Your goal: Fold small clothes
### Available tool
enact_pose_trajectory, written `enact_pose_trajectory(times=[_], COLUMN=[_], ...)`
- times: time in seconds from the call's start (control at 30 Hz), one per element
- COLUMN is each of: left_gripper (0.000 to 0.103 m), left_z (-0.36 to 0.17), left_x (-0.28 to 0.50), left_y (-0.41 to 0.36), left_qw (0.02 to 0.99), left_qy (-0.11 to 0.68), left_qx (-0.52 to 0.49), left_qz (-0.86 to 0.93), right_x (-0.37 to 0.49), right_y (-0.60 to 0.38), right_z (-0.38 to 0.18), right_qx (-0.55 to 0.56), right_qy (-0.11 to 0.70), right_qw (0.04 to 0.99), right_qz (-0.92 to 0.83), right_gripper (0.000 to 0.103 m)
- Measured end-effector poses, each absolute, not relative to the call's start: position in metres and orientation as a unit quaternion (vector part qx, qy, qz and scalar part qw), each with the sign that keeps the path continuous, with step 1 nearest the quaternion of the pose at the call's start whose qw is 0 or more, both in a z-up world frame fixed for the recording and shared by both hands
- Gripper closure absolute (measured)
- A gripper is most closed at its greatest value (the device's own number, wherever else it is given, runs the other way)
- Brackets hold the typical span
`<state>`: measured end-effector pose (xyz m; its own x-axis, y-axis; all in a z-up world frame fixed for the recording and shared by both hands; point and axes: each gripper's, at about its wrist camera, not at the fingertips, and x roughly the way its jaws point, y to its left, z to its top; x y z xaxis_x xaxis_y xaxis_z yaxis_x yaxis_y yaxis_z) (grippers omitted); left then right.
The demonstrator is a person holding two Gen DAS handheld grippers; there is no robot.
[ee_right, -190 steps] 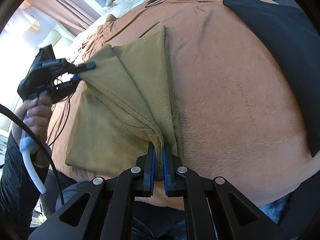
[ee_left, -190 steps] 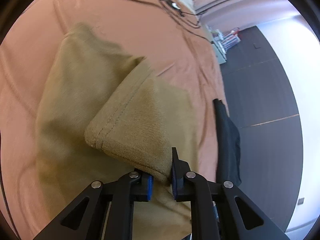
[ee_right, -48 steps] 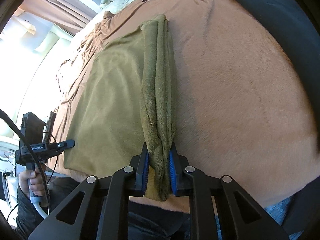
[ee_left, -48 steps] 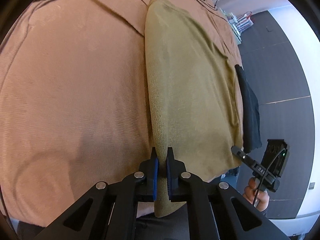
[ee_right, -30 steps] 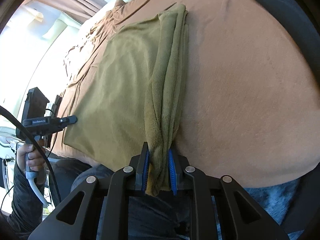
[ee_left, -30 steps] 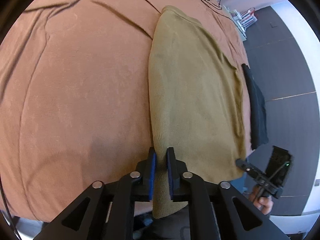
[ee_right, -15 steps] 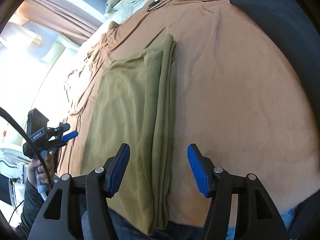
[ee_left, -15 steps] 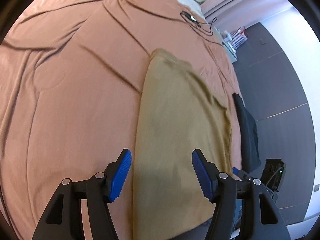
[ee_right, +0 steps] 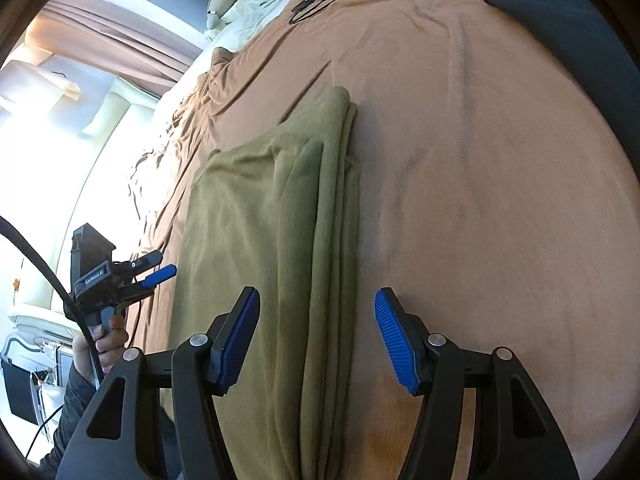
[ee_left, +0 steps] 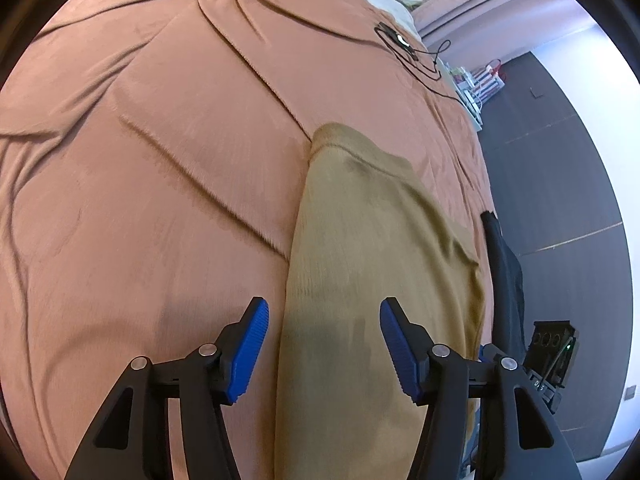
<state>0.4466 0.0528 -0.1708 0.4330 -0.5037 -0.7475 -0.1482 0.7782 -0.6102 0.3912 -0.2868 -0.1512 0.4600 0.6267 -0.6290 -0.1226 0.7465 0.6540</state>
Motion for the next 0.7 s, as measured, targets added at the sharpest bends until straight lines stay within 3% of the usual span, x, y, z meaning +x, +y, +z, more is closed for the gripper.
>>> enact_pose_trajectory(times=[0.17,0.47,0.6,0.7], left_gripper=[0.045,0.065,0.072,0.078], left_z=[-0.176,-0.199,-0.201,-0.204], left_x=[0.467,0.499,0.51,0.518], left_y=[0.056,0.063,0.065,0.066], left_qw=[0.787,0.77,0.769,0.766], left_qy=[0.515,0.519,0.515,0.516], left_qx=[-0.321,-0.349,-0.354,-0.36], left_qz=[-0.112,-0.125,-0.135,-0.136], right_x=[0.415,0.448,0.462,0.467], right_y=[-0.282,-0.269,-0.27,-0.27], right_z=[-0.154,-0.161,-0.171,-0.175], right_qx=[0.26,0.258,0.273,0.275], right_qy=[0.469,0.471,0.474,0.472], right_qw=[0.81,0.801,0.792,0.79], right_qz=[0.236,0.263,0.272,0.278], right_gripper=[0.045,0.045,0.061,0.066])
